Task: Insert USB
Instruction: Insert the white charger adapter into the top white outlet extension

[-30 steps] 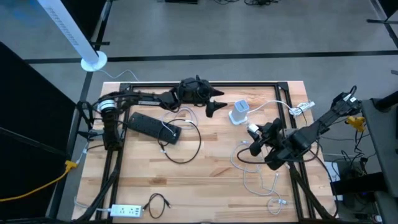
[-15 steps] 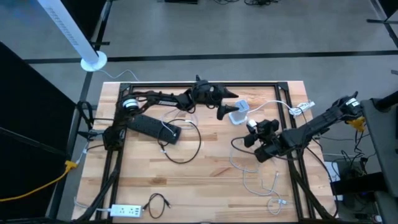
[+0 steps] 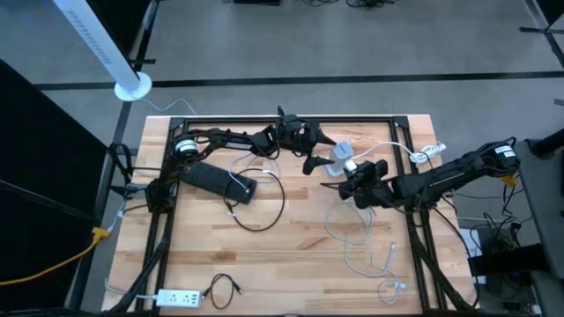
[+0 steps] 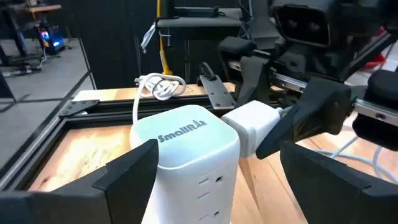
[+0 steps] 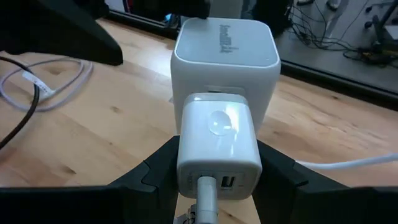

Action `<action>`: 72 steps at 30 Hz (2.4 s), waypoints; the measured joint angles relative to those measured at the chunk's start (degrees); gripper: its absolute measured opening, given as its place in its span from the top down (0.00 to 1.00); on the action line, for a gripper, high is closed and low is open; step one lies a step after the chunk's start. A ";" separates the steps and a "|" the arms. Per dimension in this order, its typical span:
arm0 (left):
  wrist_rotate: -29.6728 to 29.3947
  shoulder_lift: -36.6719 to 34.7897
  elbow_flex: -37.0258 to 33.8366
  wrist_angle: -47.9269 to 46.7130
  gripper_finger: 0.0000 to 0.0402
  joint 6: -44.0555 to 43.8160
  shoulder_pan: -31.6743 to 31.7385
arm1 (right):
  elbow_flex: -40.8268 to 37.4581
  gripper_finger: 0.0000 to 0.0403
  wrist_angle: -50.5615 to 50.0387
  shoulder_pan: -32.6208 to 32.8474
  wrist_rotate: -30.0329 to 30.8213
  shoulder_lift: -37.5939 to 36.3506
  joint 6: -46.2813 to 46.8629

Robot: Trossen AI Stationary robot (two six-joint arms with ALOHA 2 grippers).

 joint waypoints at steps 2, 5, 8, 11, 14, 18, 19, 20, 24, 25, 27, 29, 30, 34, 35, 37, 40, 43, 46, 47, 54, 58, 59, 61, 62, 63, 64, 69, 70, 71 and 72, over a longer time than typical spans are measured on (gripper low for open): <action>0.00 -0.02 -0.25 0.04 0.22 1.26 0.04 | 0.00 0.65 1.89 -0.01 -0.46 0.00 -0.57; -0.06 -0.04 -0.62 0.18 0.22 1.85 0.12 | 0.00 0.65 2.79 0.01 -0.63 0.00 -0.57; -0.03 -0.02 -0.88 0.27 0.22 1.87 0.26 | 0.00 0.65 2.80 -0.98 -0.57 0.02 -1.12; -0.50 -0.04 -1.28 0.51 0.22 2.13 -0.02 | 0.00 0.65 2.78 -2.86 -0.67 0.47 -0.70; -0.89 -0.07 -1.38 0.44 0.22 1.95 -0.45 | 0.02 0.65 2.64 -4.77 -0.61 1.10 -0.11; -0.49 -0.91 -1.51 -0.47 0.22 1.07 -0.46 | 0.00 0.65 2.82 -5.26 -0.71 1.13 -1.12; -0.07 -1.35 -1.56 -0.79 0.22 0.97 -0.39 | 0.02 0.65 2.87 -5.24 -0.95 1.03 -1.50; 0.41 -1.67 -1.59 -1.10 0.22 0.88 -0.35 | 0.02 0.65 3.05 -5.26 -1.61 0.94 -2.02; 3.02 -3.27 -1.33 -3.65 0.22 2.49 0.39 | 0.20 0.65 3.37 -4.53 -5.43 0.03 -4.77; 2.97 -3.49 -1.15 -4.04 0.22 3.47 0.72 | 0.31 0.65 3.13 -4.15 -5.98 -0.34 -5.76; 2.71 -3.61 -1.13 -5.29 0.22 4.01 1.59 | 0.44 0.65 2.59 -3.77 -7.38 -1.56 -6.53; 2.18 -3.57 -1.18 -6.42 0.22 3.96 2.27 | 0.45 0.65 1.19 -3.75 -8.02 -2.57 -6.47; 2.27 -3.60 -1.18 -6.41 0.22 4.01 2.53 | 0.45 0.65 0.29 -3.62 -8.36 -2.90 -6.23; 6.39 -6.11 0.87 -10.54 0.22 9.70 3.41 | 0.45 0.65 -1.89 -3.62 -10.24 -3.68 -7.27; 7.53 -6.43 3.18 -14.67 0.22 11.98 3.68 | 0.45 0.65 -1.97 -3.63 -10.64 -3.69 -7.79; 7.88 -6.46 9.60 -28.50 0.22 19.15 4.38 | 0.43 0.65 -2.03 -3.62 -12.01 -3.63 -8.55; 3.95 -4.50 19.68 -45.02 0.22 33.56 4.46 | 0.39 0.65 -2.28 -3.61 -12.65 -3.45 -8.50; 2.75 -2.40 27.28 -53.18 0.22 42.61 3.82 | 0.39 0.65 -1.94 -3.64 -12.02 -3.48 -7.35; 0.90 0.39 33.08 -57.53 0.22 46.14 3.83 | 0.39 0.65 -1.85 -3.62 -11.82 -3.48 -6.59; -0.32 1.43 34.67 -58.96 0.22 47.29 3.93 | 0.39 0.65 -1.83 -3.62 -11.76 -3.48 -6.55; -7.08 8.73 40.48 -63.69 0.22 53.33 5.66 | 0.93 0.65 -1.88 -3.58 -11.80 -3.52 -4.61; -7.16 12.03 41.84 -64.81 0.22 51.27 5.77 | 1.07 0.65 -5.32 -3.48 -12.55 -3.38 -0.97; -7.13 12.58 42.11 -65.79 0.22 50.81 5.46 | 1.07 0.65 -6.44 -3.46 -13.17 -3.37 0.09; -6.86 13.09 42.14 -66.46 0.22 50.28 4.47 | 1.07 0.65 -7.64 -3.21 -13.53 -3.37 1.30; -6.62 13.18 41.90 -66.42 0.22 50.23 3.98 | 1.07 0.65 -8.10 -3.21 -13.55 -3.37 1.48; -6.55 13.26 41.56 -66.52 0.22 50.21 3.42 | 1.07 0.65 -8.18 -3.21 -13.59 -3.37 1.44; -6.29 13.33 41.27 -66.57 0.22 50.19 2.89 | 1.07 0.65 -7.92 -3.21 -13.55 -3.28 1.20; -5.63 13.44 40.59 -65.41 0.22 49.67 0.64 | 1.03 0.65 -7.55 -3.23 -13.96 -1.87 0.26; -6.26 13.44 40.59 -64.80 0.22 48.92 0.43 | 1.02 0.65 -7.52 -3.23 -14.11 -1.38 0.24; -6.97 13.44 40.59 -64.47 0.22 48.17 0.23 | 1.02 0.65 -7.17 -3.22 -14.32 -0.91 0.14; -7.40 13.44 40.59 -64.43 0.22 46.95 0.12 | 1.02 0.65 -6.71 -3.20 -14.76 -0.55 0.02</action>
